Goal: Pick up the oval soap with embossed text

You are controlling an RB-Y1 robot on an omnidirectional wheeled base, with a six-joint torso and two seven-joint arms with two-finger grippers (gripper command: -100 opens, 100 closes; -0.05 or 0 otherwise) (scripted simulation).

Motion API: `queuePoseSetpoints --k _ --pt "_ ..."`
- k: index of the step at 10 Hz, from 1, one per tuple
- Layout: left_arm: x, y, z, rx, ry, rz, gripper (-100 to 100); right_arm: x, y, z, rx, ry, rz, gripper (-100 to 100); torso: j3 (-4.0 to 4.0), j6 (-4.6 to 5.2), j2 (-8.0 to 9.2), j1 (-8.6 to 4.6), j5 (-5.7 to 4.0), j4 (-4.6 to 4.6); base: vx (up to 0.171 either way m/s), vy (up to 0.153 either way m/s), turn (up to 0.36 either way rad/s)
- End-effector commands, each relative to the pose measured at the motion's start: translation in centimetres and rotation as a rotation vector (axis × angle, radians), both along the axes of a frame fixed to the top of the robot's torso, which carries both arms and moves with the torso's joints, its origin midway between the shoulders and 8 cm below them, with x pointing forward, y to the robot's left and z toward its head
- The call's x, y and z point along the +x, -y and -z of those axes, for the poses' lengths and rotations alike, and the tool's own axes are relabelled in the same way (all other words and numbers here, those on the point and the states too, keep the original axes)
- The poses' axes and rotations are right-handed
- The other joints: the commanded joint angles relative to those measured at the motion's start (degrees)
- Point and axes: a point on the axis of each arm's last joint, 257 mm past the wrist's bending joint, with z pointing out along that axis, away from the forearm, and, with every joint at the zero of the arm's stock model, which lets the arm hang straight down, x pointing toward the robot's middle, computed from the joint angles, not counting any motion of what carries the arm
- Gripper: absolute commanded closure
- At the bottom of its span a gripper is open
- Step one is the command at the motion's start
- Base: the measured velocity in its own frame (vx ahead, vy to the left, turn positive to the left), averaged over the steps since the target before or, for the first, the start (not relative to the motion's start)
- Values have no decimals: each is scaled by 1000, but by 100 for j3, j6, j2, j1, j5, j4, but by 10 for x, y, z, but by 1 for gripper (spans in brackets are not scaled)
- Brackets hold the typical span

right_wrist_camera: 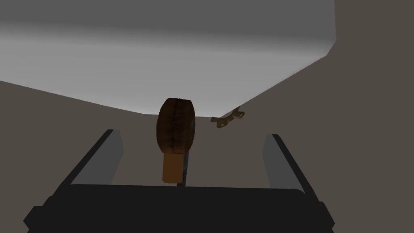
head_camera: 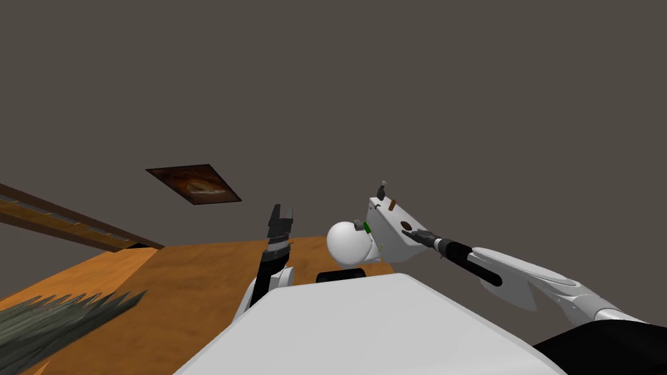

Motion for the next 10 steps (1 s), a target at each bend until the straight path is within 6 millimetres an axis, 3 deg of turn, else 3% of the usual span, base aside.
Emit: queuePoseSetpoints --k 1,3,4,5,10 --pt "0 0 0 0 0 0 0 2 8 -3 -34 -12 -20 -100 0 0 0 0 0 0 93 -17 24" --pt "0 0 0 0 0 0 0 2 10 -5 -43 -15 -25 -100 13 1 25 9 2 5 14 -9 20" --pt "0 0 0 0 0 0 0 3 10 -5 -46 -15 -27 0 23 2 40 13 2 9 0 0 0" --pt "0 0 0 0 0 0 0 4 19 -3 -44 -17 8 -100 26 3 45 15 3 10 -59 -24 176" --pt "0 0 0 0 1 0 0 11 65 5 -41 -23 178 -100 70 1 121 -6 -1 27 -189 -44 360"
